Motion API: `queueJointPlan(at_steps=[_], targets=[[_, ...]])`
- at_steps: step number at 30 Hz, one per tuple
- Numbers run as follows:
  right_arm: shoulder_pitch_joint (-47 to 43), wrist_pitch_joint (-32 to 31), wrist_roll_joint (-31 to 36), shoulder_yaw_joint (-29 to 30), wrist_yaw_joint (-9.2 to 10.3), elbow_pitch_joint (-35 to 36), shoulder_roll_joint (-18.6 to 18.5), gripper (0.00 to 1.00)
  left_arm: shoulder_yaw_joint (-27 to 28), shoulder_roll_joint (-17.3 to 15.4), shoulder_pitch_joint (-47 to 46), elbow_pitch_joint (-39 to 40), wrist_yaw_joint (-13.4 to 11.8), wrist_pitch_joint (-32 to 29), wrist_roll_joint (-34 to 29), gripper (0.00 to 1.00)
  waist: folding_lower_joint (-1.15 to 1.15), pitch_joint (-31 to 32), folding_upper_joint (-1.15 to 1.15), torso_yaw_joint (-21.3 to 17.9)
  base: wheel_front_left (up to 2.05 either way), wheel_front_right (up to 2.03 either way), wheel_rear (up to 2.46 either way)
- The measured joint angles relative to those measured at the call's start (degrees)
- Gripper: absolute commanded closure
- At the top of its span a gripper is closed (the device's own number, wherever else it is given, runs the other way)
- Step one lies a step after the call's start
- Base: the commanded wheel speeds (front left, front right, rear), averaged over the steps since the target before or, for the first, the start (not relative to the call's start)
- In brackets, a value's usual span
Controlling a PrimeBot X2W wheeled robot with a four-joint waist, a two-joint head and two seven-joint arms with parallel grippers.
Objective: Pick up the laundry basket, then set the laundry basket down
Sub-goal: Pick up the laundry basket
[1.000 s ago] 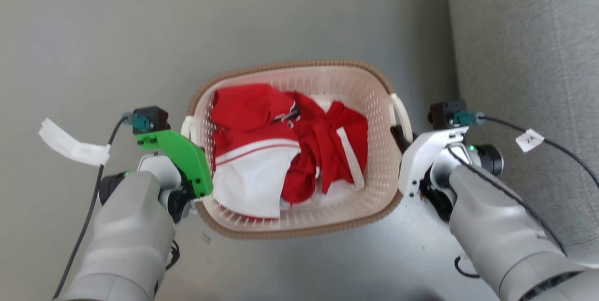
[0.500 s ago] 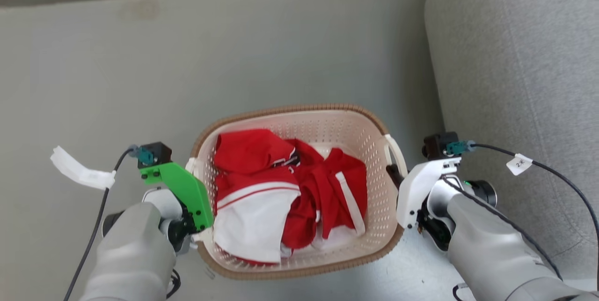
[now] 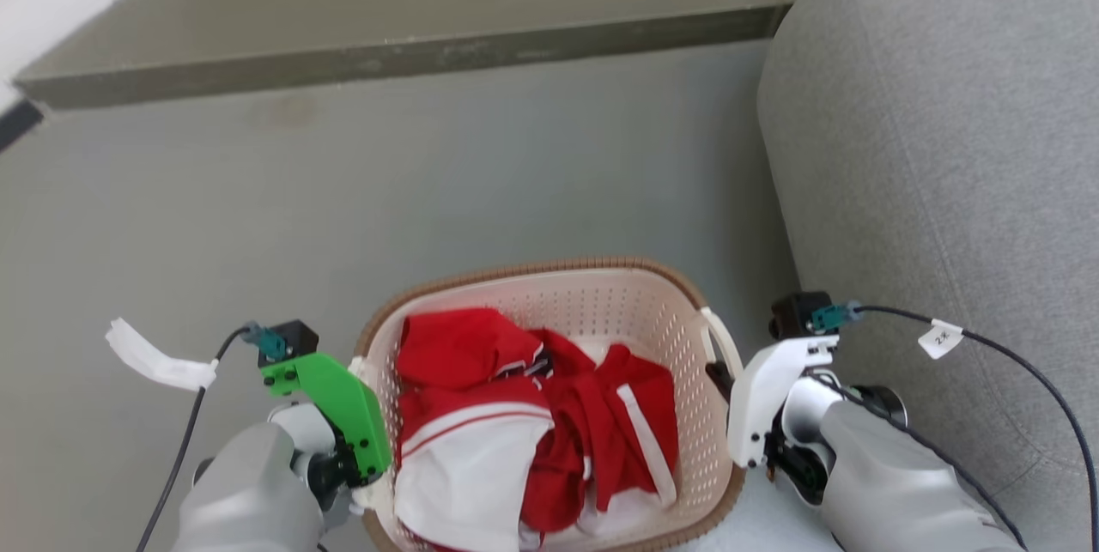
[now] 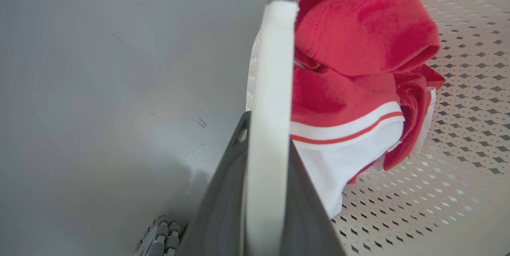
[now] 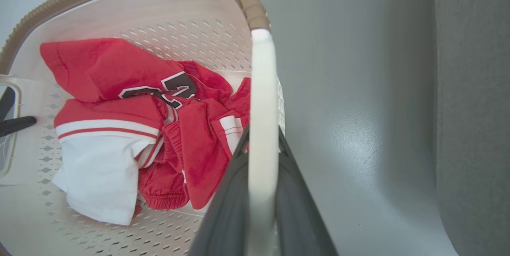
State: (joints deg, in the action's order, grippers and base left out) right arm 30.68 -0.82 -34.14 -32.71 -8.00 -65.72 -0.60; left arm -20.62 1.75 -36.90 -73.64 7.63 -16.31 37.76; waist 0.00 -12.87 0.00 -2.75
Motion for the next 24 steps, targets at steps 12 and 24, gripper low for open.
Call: queueJointPlan(at_steps=[12, 24], targets=[[-3.03, -3.2, -2.29, -1.91, 0.01, 0.03, -0.02, 1.0, 0.09, -0.13, 3.47, -0.19, 0.0, -3.09, 0.91, 1.0, 0.0, 5.83, 0.0, -0.16, 0.0, 0.0, 0.0], [-4.83, -6.32, -4.76, -3.27, 0.0, -0.48, 0.08, 1.0, 0.18, -0.47, 5.88, -0.3, 0.0, -4.61, 1.69, 1.0, 0.0, 9.95, 0.0, -0.77, 0.0, 0.0, 0.0]])
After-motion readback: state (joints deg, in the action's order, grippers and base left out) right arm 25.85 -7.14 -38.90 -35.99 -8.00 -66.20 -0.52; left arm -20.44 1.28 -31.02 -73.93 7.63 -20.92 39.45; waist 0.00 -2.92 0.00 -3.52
